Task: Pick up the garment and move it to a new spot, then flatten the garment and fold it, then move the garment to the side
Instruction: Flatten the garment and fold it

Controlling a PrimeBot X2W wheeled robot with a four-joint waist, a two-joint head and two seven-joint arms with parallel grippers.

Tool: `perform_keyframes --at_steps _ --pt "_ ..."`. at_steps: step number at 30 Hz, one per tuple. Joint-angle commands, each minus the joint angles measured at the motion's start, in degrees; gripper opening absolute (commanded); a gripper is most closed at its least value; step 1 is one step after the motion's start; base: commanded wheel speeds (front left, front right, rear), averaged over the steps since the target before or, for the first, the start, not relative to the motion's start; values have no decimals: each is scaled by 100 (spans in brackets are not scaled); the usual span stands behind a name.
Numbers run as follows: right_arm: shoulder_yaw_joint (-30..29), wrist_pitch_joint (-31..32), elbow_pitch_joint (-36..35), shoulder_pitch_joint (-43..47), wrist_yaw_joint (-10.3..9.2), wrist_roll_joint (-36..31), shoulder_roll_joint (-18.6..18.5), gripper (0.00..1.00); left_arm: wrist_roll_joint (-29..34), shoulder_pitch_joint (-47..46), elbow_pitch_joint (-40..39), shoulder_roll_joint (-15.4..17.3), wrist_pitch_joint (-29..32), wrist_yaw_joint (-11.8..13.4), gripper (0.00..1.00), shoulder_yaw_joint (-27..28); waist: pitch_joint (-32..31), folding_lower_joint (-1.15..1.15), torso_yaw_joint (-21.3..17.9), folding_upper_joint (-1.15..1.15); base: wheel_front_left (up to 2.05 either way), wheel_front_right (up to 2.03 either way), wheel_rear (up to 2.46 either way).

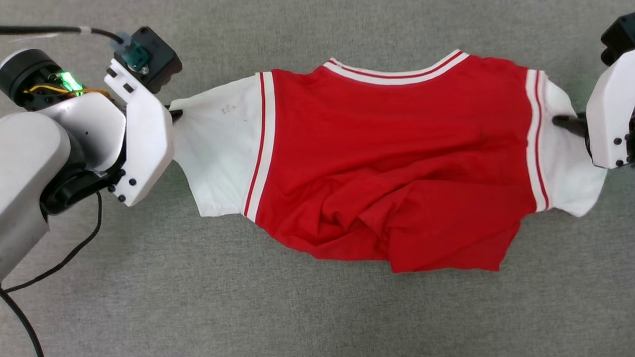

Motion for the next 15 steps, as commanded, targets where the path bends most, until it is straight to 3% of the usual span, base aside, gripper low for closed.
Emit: perform_keyframes --at_steps 1,15 --pt "10 -121 -35 54 -2 14 -38 0 -8 33 8 16 -70 1 0 1 -168 0 -21 0 0 0 0" --pt "93 -1927 -1052 75 -2 174 -785 0 296 -114 -206 307 -1424 73 0 315 -1176 0 -114 0 0 0 0"
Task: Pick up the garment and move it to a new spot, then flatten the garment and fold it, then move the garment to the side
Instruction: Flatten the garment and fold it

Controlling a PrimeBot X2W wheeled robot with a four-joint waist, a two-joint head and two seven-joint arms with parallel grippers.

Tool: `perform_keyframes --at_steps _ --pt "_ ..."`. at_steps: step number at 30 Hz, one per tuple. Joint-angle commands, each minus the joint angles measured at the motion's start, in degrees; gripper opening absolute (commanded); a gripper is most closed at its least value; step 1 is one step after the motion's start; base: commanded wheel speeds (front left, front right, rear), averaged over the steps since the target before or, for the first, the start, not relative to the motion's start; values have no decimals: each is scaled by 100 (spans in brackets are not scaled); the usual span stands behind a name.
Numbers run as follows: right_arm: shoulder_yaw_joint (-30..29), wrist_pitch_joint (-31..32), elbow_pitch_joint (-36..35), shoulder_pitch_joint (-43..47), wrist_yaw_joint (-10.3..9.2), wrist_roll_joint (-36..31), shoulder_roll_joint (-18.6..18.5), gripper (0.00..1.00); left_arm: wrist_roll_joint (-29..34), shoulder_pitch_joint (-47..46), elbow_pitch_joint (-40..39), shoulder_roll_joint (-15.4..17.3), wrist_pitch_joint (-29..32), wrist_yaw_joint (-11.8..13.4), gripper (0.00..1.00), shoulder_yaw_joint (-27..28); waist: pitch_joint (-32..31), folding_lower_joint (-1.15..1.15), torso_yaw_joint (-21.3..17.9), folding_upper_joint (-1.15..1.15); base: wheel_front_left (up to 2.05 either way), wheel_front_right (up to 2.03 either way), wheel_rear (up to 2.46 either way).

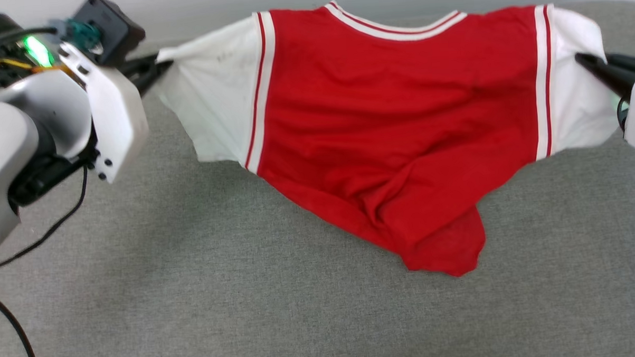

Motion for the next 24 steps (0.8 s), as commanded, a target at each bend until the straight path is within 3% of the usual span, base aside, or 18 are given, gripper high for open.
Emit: perform_keyframes --at_steps 1,13,24 --pt "-32 -81 -53 -78 -2 -8 -59 0 28 -125 -13 19 -74 40 0 71 -118 0 -29 0 0 0 0" --pt "-289 -432 88 -1213 -3 -585 84 0 453 -1004 411 -409 -745 308 0 572 -136 0 -27 0 0 0 0" --pt "-321 -693 1055 -3322 -3 -1516 553 0 897 -2463 1598 -1163 -1086 186 0 828 745 0 78 0 0 0 0"
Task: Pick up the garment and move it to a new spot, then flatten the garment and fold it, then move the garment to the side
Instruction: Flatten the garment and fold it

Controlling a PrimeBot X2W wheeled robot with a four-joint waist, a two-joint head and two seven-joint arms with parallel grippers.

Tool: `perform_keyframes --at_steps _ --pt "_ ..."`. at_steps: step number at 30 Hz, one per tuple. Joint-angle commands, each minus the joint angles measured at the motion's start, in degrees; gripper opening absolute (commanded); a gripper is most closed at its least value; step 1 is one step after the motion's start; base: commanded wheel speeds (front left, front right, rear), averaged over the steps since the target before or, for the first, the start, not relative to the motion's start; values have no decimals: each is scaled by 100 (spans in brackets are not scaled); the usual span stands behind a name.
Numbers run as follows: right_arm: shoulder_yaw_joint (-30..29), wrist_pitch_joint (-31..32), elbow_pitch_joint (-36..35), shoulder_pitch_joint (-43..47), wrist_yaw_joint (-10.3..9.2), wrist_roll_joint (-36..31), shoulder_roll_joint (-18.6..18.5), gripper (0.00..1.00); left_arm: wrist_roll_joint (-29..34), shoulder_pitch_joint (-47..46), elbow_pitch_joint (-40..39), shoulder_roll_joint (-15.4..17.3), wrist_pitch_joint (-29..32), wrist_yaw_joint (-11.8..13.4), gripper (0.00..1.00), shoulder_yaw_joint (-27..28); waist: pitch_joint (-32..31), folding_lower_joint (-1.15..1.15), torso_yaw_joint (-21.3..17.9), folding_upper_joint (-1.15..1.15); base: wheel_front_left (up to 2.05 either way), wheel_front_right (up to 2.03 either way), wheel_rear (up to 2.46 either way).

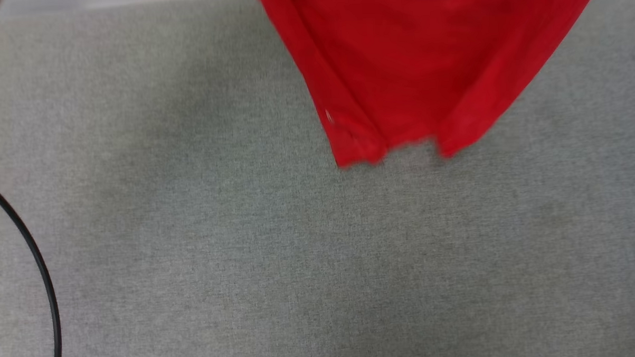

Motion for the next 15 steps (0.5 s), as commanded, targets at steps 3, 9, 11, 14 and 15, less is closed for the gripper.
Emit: perform_keyframes --at_steps 3,9,11,14,15 --pt "16 -173 298 -625 -4 -263 159 0 170 -515 303 -151 -200 -29 0 108 409 0 84 0 0 0 0" --pt "-24 -604 793 -1684 -3 -622 424 0 381 -1291 884 -417 -636 -29 0 281 733 0 186 0 0 0 0" --pt "-37 -780 969 -2002 -4 -760 479 0 427 -1494 1042 -462 -754 -43 0 320 800 0 216 0 0 0 0" --pt "-6 -992 1315 -2310 -4 -930 654 0 431 -1706 1296 -521 -899 -93 0 347 885 0 239 0 0 0 0" --pt "72 -1078 1526 -2380 -3 -919 802 0 408 -1720 1463 -559 -1007 -120 0 339 925 0 247 0 0 0 0"
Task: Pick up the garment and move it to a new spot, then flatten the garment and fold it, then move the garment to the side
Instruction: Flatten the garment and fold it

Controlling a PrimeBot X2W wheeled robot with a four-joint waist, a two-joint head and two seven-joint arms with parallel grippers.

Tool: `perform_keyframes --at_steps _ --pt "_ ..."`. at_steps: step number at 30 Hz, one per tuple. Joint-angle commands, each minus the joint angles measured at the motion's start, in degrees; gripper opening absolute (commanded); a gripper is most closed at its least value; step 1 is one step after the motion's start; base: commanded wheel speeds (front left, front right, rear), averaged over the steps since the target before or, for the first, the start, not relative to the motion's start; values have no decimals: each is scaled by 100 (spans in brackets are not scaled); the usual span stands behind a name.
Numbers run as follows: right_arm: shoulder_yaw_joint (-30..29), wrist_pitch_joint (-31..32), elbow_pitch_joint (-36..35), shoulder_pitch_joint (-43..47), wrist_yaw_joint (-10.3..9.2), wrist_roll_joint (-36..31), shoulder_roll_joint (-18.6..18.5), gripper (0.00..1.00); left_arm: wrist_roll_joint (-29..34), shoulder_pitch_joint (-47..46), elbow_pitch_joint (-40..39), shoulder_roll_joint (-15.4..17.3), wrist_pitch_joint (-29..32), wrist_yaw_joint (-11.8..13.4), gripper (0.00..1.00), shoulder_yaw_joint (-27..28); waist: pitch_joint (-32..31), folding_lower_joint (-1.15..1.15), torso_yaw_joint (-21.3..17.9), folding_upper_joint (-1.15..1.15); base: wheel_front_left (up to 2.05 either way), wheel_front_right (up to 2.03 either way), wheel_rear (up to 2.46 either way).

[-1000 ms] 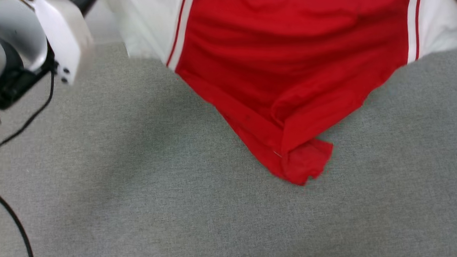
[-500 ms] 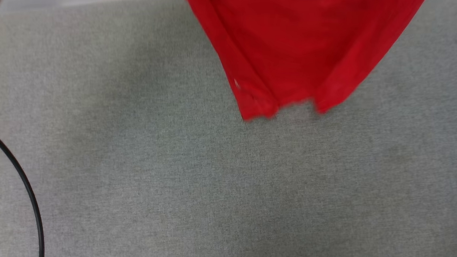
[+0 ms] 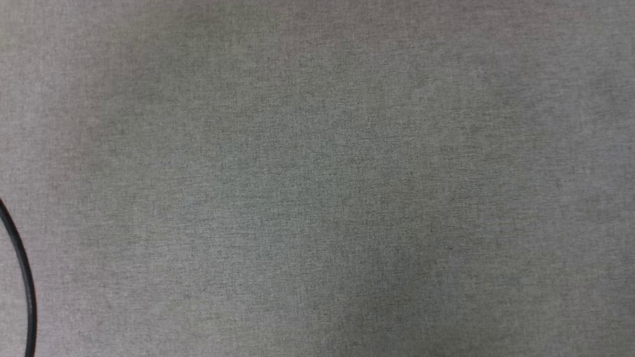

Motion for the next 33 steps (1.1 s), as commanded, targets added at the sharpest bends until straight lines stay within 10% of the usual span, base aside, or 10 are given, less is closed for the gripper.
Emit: perform_keyframes --at_steps 1,20,33 --pt "109 -93 97 -31 -3 -22 98 0 25 40 106 -43 -59 -33 0 -68 36 0 18 0 0 0 0" --pt "1879 -1063 623 2274 -3 1034 335 0 -647 2532 531 14 -958 -126 0 -728 -337 0 -5 0 0 0 0" --pt "2933 -1695 -113 4445 -3 1964 -169 0 -1421 5647 -642 624 -1146 552 0 -774 -1172 0 -202 0 0 0 0"
